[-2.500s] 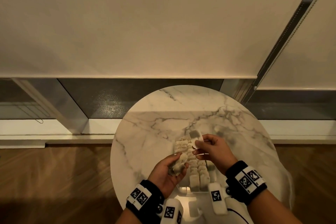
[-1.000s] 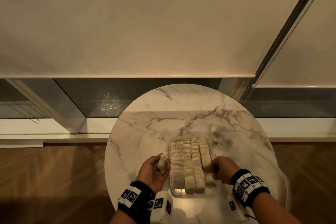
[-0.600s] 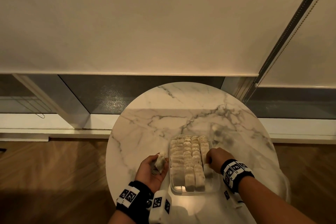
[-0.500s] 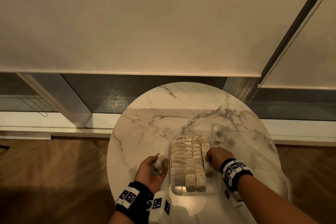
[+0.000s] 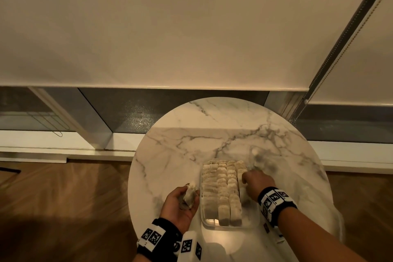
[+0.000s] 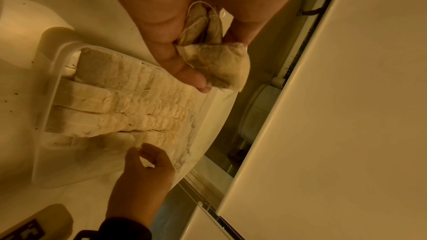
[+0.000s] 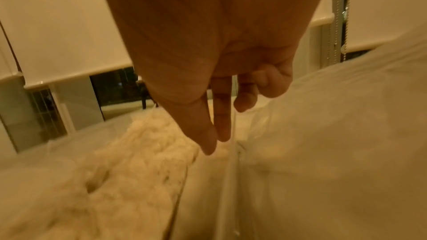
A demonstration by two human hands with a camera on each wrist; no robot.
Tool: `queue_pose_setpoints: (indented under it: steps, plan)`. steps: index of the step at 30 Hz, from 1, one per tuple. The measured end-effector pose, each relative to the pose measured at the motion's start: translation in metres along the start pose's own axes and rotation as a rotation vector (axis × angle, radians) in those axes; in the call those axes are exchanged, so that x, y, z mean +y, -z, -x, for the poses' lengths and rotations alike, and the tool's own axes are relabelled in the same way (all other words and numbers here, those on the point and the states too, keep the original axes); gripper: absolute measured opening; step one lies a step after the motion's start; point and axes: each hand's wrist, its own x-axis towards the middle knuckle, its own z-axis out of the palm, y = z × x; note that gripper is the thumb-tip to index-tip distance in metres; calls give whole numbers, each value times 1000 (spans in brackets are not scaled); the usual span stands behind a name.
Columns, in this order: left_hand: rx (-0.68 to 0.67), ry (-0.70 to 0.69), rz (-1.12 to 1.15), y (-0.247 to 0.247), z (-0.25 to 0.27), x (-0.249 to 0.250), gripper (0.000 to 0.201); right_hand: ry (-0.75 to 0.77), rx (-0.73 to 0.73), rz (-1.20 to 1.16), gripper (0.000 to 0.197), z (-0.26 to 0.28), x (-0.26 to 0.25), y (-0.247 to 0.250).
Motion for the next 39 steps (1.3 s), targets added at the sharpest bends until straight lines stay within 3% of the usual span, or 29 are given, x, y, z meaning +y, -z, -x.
queue_pose_setpoints:
  steps: [3,5,8,10,19,25,29,33,36,39]
  plan:
    - [-9,23,-23,-6,1,-6,11,-27,126,-241,23,18,-6,1]
    - [-35,48,-46,-12,2,-11,11,23,148,-593,18,36,-18,-3]
    - [-75,77,-70,-24,4,-17,10,174,-108,-1170,24,66,-42,6]
    - [-100,91,-102,-33,7,-21,16,205,-156,-1342,26,77,-48,13]
    - [-169,107,-170,-69,20,-20,26,242,-47,-1534,10,90,-44,33]
    - [-249,109,-131,-85,41,-15,17,284,88,-1599,27,101,-46,44]
    - [-281,78,-164,-89,50,-12,18,285,139,-1655,10,111,-52,55]
    - [-314,33,-262,-85,55,-11,22,262,66,-1705,22,117,-60,64]
    - [-330,6,-290,-79,54,-7,27,231,-18,-1749,16,120,-68,65]
    - [-345,-39,-359,-72,52,-3,29,186,33,-1738,13,118,-76,63]
